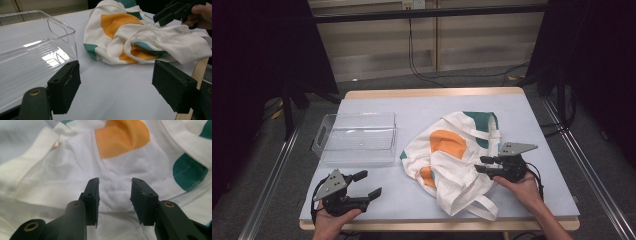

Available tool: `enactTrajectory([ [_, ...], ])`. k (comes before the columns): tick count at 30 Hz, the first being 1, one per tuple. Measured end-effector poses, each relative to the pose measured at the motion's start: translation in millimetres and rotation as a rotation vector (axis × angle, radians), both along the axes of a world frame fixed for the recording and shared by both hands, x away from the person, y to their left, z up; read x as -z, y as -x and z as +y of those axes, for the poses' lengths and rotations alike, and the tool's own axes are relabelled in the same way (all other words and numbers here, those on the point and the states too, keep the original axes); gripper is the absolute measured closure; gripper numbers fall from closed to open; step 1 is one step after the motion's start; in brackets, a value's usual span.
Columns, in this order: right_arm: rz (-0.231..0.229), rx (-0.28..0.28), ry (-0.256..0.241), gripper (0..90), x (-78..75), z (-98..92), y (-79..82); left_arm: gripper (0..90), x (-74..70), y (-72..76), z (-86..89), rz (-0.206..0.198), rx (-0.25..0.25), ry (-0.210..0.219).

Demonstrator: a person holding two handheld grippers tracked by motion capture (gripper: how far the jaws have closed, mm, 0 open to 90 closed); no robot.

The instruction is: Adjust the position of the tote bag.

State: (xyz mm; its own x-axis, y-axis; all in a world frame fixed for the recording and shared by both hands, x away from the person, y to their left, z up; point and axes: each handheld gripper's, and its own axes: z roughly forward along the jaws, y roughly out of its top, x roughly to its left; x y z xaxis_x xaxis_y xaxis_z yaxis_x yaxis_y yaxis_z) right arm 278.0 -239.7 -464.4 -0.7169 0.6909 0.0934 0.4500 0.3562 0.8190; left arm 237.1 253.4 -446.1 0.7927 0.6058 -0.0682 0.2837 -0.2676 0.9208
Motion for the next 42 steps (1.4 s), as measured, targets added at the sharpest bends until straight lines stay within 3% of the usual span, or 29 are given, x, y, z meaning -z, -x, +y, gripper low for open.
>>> enactTrajectory([
  [7,0.033,-0.021,0.069,53.9,8.9,5.7,-6.6,21.5,1.1,-1.4,-0.3,0.008,0.003,-0.001],
  [9,0.047,-0.024,0.085,54.1,10.4,7.4,-8.2,21.5,2.0,-2.2,-0.7,0.014,0.01,0.019],
  [18,0.073,-0.013,0.155,64.2,9.7,13.5,-14.5,21.4,2.1,-3.0,-0.5,0.027,-0.005,0.003],
  [23,0.065,-0.021,0.166,68.4,9.5,14.5,-15.1,21.3,1.4,-3.9,-0.3,0.013,0.013,0.019],
  [25,0.064,-0.025,0.17,70.2,8.9,15.3,-15.5,21.3,0.6,-3.5,0.3,0.011,0.007,-0.002],
  [26,0.063,-0.025,0.177,70.7,8.4,15.9,-15.3,21.3,1.3,-3.7,-0.3,0.014,0.014,0.017],
  [29,0.06,-0.022,0.175,71.6,8.6,15.4,-15.6,21.3,1.4,-3.9,-0.9,0.016,0.007,0.014],
  [30,0.06,-0.022,0.174,71.9,8.6,15.4,-15.7,21.3,1.1,-3.5,-1.0,0.014,0.0,-0.006],
  [33,0.055,-0.033,0.188,73.3,7.3,15.9,-16.4,21.3,2.2,-4.7,-0.9,0.019,0.014,0.006],
  [42,0.074,-0.051,0.147,79.2,3.6,13.1,-19.0,20.9,1.4,-4.5,1.1,0.025,-0.014,-0.008],
])
